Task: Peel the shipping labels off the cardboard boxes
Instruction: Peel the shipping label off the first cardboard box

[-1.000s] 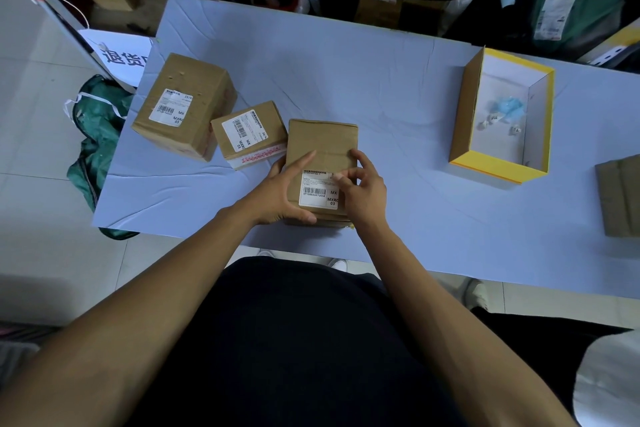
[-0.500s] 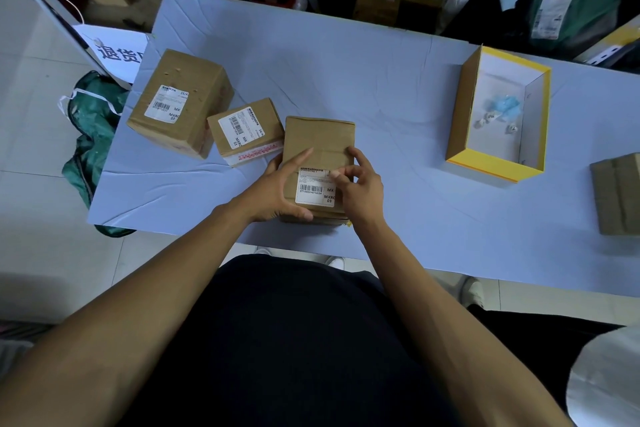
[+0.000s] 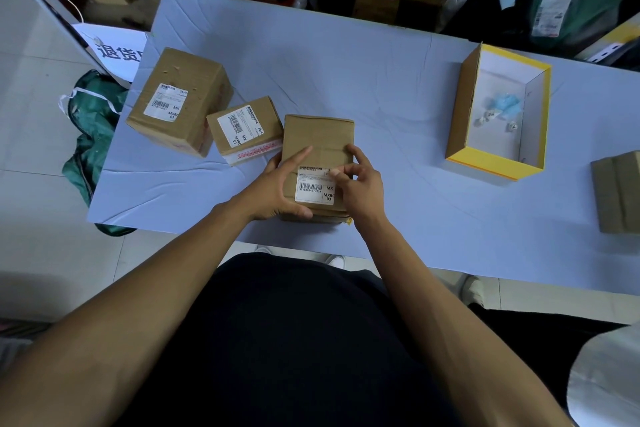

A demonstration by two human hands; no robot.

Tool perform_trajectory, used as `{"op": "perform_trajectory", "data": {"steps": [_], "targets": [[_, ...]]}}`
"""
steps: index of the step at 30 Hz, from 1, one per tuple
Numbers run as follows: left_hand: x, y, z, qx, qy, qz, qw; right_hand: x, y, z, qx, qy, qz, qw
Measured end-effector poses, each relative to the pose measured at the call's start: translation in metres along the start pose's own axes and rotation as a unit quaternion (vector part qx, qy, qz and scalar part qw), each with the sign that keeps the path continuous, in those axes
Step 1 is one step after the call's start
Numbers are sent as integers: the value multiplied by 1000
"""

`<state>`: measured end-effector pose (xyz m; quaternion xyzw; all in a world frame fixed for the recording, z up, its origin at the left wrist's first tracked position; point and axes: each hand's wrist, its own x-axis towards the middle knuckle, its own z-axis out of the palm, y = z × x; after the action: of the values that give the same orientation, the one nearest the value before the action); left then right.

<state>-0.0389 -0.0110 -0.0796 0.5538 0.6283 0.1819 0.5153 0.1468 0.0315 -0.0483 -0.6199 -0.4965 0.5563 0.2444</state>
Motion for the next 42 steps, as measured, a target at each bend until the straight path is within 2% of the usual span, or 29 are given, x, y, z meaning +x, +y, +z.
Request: {"op": "perform_trajectory", "data": {"steps": [15,31,42], "targets": [[0,0,1,4,4,0,1000,5,-3,-1,-22,28,1,999],[1,-1,1,2,7,3,1000,2,-10,-4,10,-2,29,1000],[2,-5,2,4,12,13,1000,4,-7,-6,-11,4,32,999]]}}
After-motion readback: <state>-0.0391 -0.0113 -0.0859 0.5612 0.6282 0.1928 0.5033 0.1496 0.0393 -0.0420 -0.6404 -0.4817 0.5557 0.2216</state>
